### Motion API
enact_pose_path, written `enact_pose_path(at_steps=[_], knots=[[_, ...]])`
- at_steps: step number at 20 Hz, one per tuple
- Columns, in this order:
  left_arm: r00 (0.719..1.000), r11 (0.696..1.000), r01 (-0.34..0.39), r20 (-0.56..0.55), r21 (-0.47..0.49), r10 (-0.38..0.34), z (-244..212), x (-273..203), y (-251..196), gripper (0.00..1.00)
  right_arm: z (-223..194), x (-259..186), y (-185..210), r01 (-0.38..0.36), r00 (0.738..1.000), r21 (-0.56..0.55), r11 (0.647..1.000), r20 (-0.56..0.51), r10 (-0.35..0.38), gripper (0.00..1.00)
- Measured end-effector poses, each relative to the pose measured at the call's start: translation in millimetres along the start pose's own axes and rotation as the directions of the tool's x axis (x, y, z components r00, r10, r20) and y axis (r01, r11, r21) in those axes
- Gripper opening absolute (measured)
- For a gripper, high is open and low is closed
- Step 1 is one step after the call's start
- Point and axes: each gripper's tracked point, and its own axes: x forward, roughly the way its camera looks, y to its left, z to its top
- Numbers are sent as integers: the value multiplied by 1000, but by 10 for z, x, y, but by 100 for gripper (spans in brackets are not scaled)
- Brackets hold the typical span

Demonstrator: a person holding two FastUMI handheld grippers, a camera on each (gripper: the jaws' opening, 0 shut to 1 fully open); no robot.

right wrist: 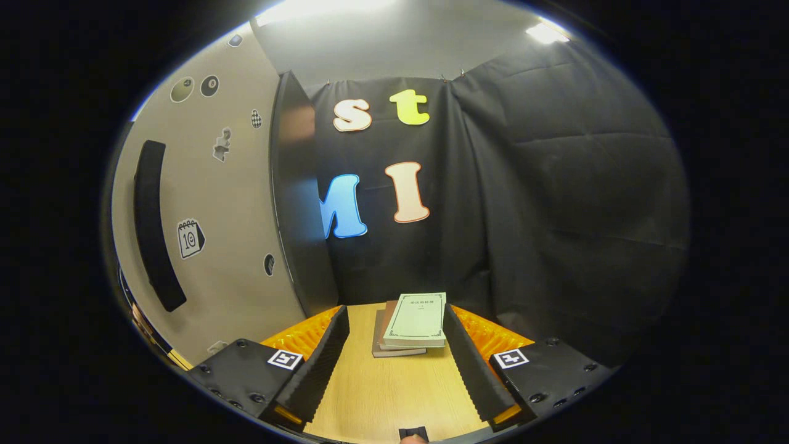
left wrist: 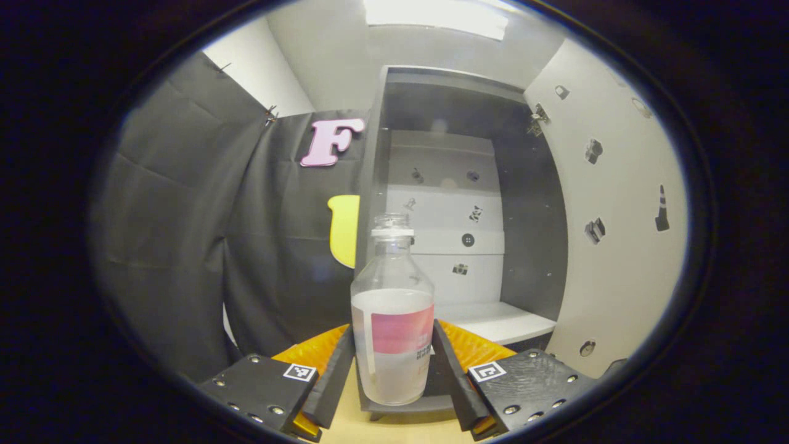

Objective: Open the cabinet door with the right hand, grasp the bottle in the cabinet with the left hand and place it on the coaster, then close the cabinet door with the right hand.

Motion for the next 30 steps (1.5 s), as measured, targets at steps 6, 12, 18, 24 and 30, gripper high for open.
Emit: enact_pose_path(at_steps=[6,12,18,24,30], knots=[[998,998,-59,-10,-37,58,-373,-551,377,73,-3,29,3,-32,999,2,999,4,32,96],[987,988,-141,-83,-58,136,-1035,-1031,759,75,-14,-5,26,-50,999,-46,998,0,50,96],[976,979,-190,-123,-71,181,-1640,-1317,981,73,-74,-29,35,-49,999,-51,998,-15,48,96],[958,977,-198,-224,-74,177,-2457,-1457,944,75,-185,-40,74,-56,997,-54,997,-53,53,96],[935,980,-197,-305,-29,179,-2956,-1453,821,75,-206,-32,34,-44,997,-77,996,-68,39,97]])
